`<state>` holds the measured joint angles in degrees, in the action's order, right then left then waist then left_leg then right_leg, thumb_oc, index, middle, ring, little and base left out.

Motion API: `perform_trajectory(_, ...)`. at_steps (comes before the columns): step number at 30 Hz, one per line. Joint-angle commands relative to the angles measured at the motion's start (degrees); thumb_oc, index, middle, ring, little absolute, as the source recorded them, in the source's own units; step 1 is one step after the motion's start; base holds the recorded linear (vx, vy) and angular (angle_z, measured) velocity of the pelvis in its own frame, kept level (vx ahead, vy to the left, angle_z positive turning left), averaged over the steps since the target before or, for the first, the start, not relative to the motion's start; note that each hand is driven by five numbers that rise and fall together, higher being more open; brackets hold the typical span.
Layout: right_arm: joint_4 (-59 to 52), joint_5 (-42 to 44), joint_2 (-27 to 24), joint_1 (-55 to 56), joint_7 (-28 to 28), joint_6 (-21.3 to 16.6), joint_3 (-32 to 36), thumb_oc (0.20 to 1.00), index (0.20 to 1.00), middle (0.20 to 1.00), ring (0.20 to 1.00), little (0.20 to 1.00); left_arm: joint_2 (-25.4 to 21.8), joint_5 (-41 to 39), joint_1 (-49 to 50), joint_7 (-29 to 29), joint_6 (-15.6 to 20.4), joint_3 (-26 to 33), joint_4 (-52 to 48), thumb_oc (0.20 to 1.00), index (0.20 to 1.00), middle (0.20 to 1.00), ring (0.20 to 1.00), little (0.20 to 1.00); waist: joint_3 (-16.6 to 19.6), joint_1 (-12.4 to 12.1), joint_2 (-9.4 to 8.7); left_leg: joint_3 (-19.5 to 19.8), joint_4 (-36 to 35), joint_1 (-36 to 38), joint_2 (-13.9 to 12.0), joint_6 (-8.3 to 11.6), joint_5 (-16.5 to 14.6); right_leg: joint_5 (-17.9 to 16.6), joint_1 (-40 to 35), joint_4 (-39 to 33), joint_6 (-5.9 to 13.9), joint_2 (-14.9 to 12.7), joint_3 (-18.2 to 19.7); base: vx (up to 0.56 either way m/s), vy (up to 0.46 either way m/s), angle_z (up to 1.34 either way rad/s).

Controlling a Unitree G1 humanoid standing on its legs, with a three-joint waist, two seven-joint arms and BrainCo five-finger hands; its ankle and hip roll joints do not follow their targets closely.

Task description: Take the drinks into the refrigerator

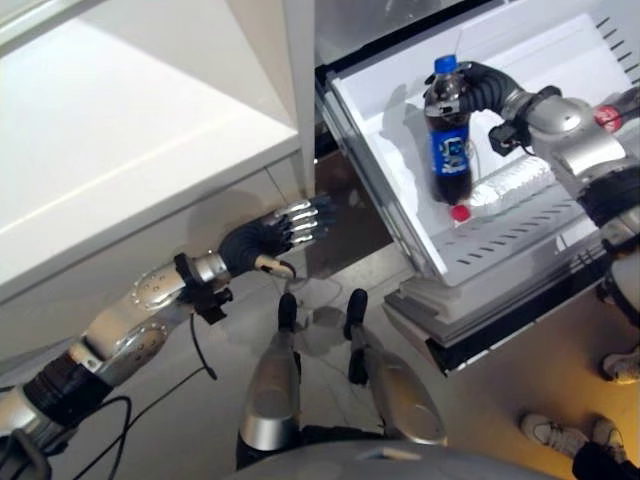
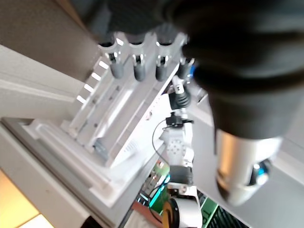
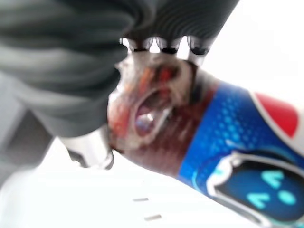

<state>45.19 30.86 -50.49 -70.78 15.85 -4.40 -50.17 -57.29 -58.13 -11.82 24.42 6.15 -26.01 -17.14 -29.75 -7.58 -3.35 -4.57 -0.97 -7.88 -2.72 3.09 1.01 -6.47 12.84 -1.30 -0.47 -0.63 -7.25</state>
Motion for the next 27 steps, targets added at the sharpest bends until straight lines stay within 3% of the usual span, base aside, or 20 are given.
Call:
perform_trajectory(1, 1.86, -4.23, -4.84, -4.57, 0.33, -1.64, -4.88, 0.200, 0.200, 0.200, 0.200, 0.200, -0.30, 0.50, 3.73, -0.62, 4.38, 1.77, -6.91, 1.000, 1.000, 1.000, 1.000, 1.000, -0.05, -0.67, -0.01, 1.87, -0.24, -3.13, -0.73, 0.32, 3.00, 2.05, 6.86, 11.69, 5.87, -1.19, -0.75, -0.04, -0.014, 0.06)
perform_trajectory(9, 1.13, -15.14, -3.68, -5.14, 3.45, -1.26, -10.67, 0.200, 0.200, 0.200, 0.200, 0.200, 0.39, 1.75, 4.91, -1.89, 4.85, 3.71, -7.22, 1.000, 1.000, 1.000, 1.000, 1.000, -0.05, -0.40, 0.33, 1.96, -1.05, -4.75, -0.87, 0.51, 3.32, 1.94, 9.04, 11.63, 5.76, -1.20, -0.94, -0.02, -0.005, 0.03)
perform_trajectory(13, 2.82, -18.12, -2.22, -4.70, 2.72, -1.57, -10.54, 0.200, 0.200, 0.200, 0.200, 0.200, 1.20, 2.27, 5.25, -2.31, 4.85, 4.03, -7.16, 1.000, 1.000, 1.000, 1.000, 1.000, -0.05, -0.42, 0.62, 2.11, -1.28, -4.91, -0.83, 0.46, 3.34, 1.92, 9.31, 11.59, 5.77, -1.30, -1.04, -0.03, -0.006, 0.05)
perform_trajectory(21, -0.62, -34.00, -2.09, -5.20, 2.85, -2.78, -14.27, 0.200, 0.200, 0.200, 0.200, 0.200, 4.03, 3.56, 7.18, -3.46, 4.90, 7.28, -7.55, 1.000, 1.000, 1.000, 1.000, 1.000, -0.05, -0.29, 0.89, 2.15, -1.83, -5.50, -0.81, 0.41, 3.35, 1.87, 10.21, 11.32, 5.92, -1.49, -1.33, 0.00, 0.000, 0.00)
perform_trajectory(25, -0.47, -35.90, -1.60, -3.94, 3.30, -2.28, -13.11, 0.200, 0.200, 0.200, 0.200, 0.200, 5.47, 3.96, 7.35, -3.80, 4.88, 7.91, -7.44, 1.000, 1.000, 1.000, 1.000, 1.000, -0.05, -0.25, 0.99, 2.44, -1.96, -5.76, -0.83, 0.36, 3.39, 1.99, 10.43, 11.35, 5.87, -1.53, -1.54, 0.00, -0.003, 0.03)
perform_trajectory(26, -0.17, -36.13, -1.32, -3.69, 3.27, -2.30, -12.78, 0.366, 0.366, 0.366, 0.366, 0.366, 5.79, 4.07, 7.33, -3.89, 4.89, 8.05, -7.42, 1.000, 1.000, 1.000, 1.000, 1.000, -0.05, -0.26, 0.91, 2.52, -2.03, -5.77, -0.81, 0.35, 3.40, 2.01, 10.40, 11.29, 5.88, -1.54, -1.53, 0.00, -0.010, 0.06)
perform_trajectory(27, 0.03, -36.35, -1.24, -3.57, 3.44, -2.23, -12.60, 1.000, 1.000, 1.000, 1.000, 1.000, 6.06, 4.11, 7.45, -3.93, 4.86, 8.16, -7.33, 1.000, 1.000, 1.000, 1.000, 1.000, -0.05, -0.27, 0.88, 2.55, -2.06, -5.76, -0.81, 0.32, 3.36, 2.04, 10.40, 11.27, 5.85, -1.55, -1.63, 0.00, -0.007, 0.04)
